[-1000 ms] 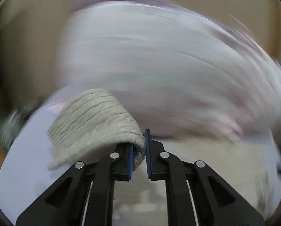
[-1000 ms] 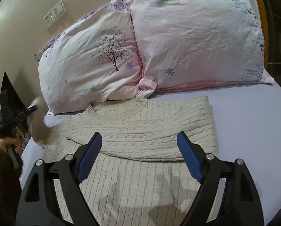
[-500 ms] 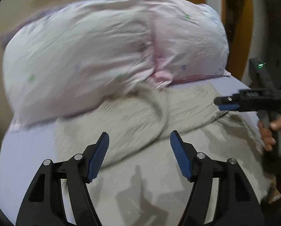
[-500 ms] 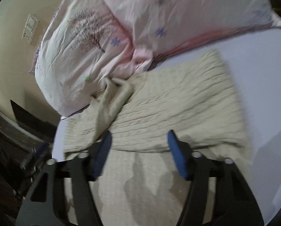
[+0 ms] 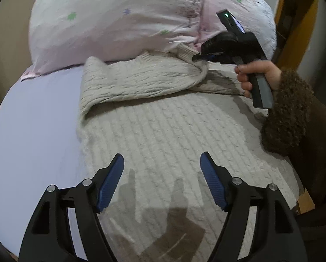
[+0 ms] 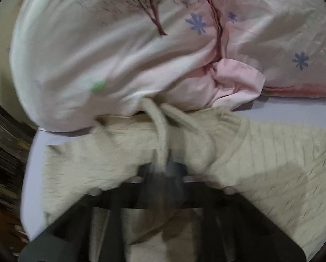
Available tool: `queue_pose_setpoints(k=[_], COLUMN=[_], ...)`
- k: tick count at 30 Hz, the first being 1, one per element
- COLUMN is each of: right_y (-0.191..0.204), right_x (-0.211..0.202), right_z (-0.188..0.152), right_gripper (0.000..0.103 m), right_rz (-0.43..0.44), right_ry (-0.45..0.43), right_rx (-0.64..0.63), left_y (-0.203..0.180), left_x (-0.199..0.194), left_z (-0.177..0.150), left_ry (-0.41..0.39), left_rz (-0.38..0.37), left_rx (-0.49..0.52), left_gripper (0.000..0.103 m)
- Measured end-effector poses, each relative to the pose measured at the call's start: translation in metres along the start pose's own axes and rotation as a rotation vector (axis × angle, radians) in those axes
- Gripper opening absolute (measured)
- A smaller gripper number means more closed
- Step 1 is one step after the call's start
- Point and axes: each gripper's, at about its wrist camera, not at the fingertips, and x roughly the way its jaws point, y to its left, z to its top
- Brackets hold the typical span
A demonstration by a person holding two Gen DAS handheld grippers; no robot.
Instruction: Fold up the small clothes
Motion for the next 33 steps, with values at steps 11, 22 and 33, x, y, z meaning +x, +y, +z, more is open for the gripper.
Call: queue_pose_setpoints(k=[11,22,33], right_y=[-0.119,-0.179,-0.159], right_x=[-0.168,-0.229,-0.216], right_z=[-0.130,-0.254,-0.289], right_gripper=[0.055,0.051,0.010], right_rz=[0.010,0.028,0.388], right_ry=[-0.275,-0.069,0.096], right_rx=[0.287,0.279,0.257], left_y=[0.049,0.046,0.030], left_x=[-0.021,-0.039,-0.036], left_z=[-0.037,-0.081,-0.099], left_ry=[0.007,0.045,0.117], left_rz=[-0.079,-0.248,-0.311], left_rx=[-0.190,-0.291,-0.321], left_gripper=[0.073,0.073,0.012])
